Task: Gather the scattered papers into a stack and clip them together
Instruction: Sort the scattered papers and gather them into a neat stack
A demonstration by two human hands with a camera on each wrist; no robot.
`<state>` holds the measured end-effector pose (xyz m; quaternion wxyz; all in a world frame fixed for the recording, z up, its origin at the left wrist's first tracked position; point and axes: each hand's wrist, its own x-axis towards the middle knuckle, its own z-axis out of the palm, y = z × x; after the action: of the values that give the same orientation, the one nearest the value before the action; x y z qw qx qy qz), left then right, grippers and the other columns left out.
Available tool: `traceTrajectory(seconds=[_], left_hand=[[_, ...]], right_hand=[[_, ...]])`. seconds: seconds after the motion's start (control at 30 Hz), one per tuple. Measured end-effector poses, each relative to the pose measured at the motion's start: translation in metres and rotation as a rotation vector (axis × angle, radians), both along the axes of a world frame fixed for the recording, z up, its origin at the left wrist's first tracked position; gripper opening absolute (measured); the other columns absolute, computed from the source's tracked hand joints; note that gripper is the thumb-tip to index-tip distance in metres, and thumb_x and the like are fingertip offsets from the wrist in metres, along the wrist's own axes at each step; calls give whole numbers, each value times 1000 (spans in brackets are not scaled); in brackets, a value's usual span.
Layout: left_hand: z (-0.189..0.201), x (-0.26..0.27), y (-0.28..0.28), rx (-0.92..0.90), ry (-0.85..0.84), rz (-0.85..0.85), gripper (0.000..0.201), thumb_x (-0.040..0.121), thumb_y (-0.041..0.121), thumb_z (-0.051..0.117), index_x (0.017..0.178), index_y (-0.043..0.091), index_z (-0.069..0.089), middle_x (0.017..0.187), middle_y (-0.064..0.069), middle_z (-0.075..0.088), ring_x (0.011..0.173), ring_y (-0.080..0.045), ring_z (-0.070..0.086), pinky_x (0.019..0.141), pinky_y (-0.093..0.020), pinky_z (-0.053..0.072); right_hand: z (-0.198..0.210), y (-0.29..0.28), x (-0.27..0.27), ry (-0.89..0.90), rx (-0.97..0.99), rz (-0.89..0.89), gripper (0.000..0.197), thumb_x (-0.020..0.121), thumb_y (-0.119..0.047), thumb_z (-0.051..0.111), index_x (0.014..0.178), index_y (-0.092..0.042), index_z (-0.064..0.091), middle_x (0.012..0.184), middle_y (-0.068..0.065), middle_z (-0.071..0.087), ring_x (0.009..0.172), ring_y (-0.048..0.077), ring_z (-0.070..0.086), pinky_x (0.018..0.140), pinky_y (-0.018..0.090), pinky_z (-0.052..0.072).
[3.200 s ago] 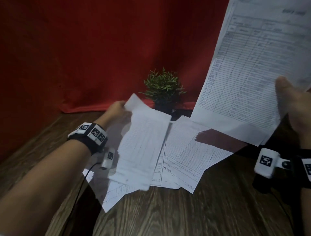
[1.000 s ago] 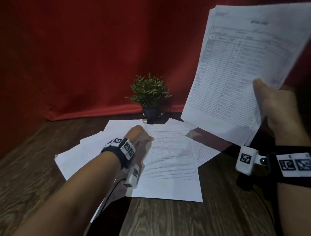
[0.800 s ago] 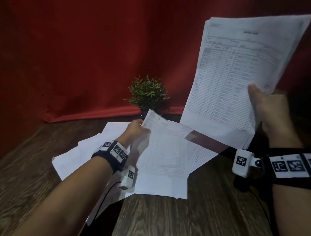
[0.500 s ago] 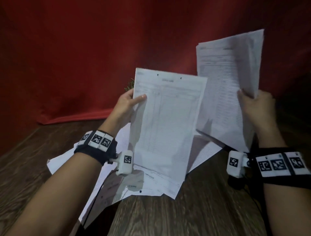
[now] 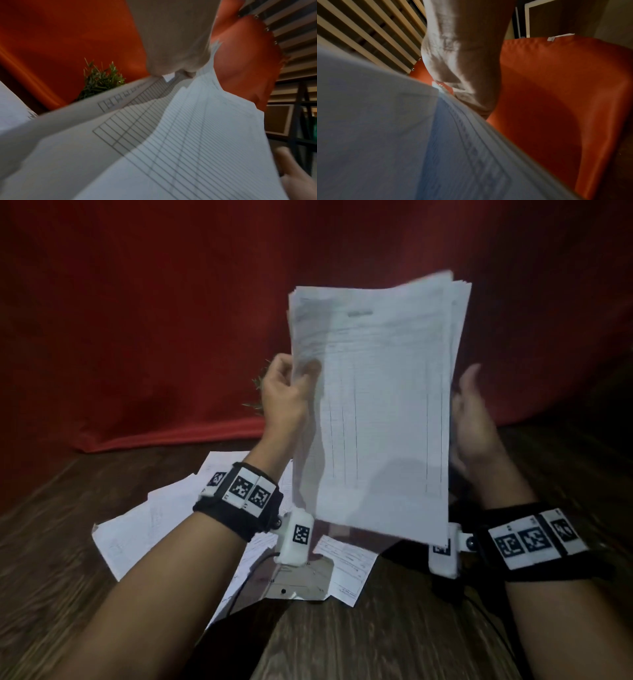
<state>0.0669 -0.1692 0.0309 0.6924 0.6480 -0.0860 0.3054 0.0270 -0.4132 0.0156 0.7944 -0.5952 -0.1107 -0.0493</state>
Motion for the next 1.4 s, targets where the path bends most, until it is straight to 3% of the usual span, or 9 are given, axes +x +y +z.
traceTrajectory(seconds=[0.07, 0.17, 0.3, 0.6, 0.73, 0.87, 1.1, 1.27, 1.4], left_hand=[[-1, -4, -4, 6, -92, 82, 28, 94, 28, 79, 83, 22, 55, 84, -6, 57, 75, -21, 51, 62, -49, 47], [-7, -15, -14, 2, -144, 4, 28, 98, 19, 75, 113, 15, 52, 106, -6, 68, 92, -22, 70, 82, -52, 62], [-21, -20, -14, -51, -91, -92, 64, 96, 8, 76, 145, 11, 35, 132, 0, 65, 119, -17, 71, 103, -45, 59], [-28, -12, -1, -11, 122, -150, 30, 92, 20, 82, 117, 6, 72, 118, -15, 78, 110, -31, 76, 101, -58, 58], [-19, -12, -1, -26, 114, -154, 45, 94, 26, 80, 128, 1, 66, 120, -16, 77, 111, -32, 76, 100, -57, 59], [-26, -15, 4, 77, 124, -247, 54, 93, 12, 79, 140, 8, 52, 130, -11, 73, 116, -26, 74, 96, -46, 62], [-29, -17, -8, -36, 33, -40, 33, 96, 20, 77, 124, 4, 69, 114, -6, 80, 107, -23, 77, 93, -48, 63], [-27, -20, -16, -107, -7, 12, 41, 94, 23, 81, 129, 8, 64, 119, -5, 78, 112, -19, 75, 97, -42, 62], [-28, -21, -9, -35, -2, -71, 37, 92, 12, 81, 123, 14, 62, 114, -1, 78, 108, -18, 76, 91, -35, 63]], right_hand=[[2, -1, 0, -63, 122, 58, 76, 103, -65, 21, 141, -10, 56, 139, 14, 66, 131, 31, 62, 106, 46, 53], [-8, 3, 2, -126, -3, -86, 40, 103, -36, 57, 133, -10, 61, 127, 10, 73, 118, 25, 71, 102, 43, 57], [-21, 1, 8, -82, -53, -154, 33, 100, -9, 65, 130, 4, 63, 116, 9, 77, 110, 25, 74, 89, 33, 61], [-27, -1, 8, 47, -221, -98, 27, 83, -37, 78, 99, -15, 77, 95, -3, 82, 97, 20, 78, 88, 33, 62], [-21, 5, 8, -46, -191, -204, 19, 90, -35, 76, 99, -19, 75, 79, -17, 79, 83, 3, 77, 75, 20, 62], [-19, 8, 10, -106, -127, -340, 17, 94, -36, 73, 88, -21, 75, 81, -9, 79, 80, 6, 77, 69, 23, 62], [-19, 9, 6, -118, -101, -235, 11, 100, -28, 65, 92, -22, 70, 76, -23, 76, 82, -4, 74, 71, 13, 57], [-24, 8, 5, -93, -189, -175, 5, 92, -25, 76, 96, -21, 77, 99, -6, 81, 100, 16, 77, 90, 35, 61], [-24, 4, 6, -132, -198, -228, 6, 93, -20, 76, 90, -26, 76, 84, -18, 79, 86, 2, 76, 76, 19, 59]])
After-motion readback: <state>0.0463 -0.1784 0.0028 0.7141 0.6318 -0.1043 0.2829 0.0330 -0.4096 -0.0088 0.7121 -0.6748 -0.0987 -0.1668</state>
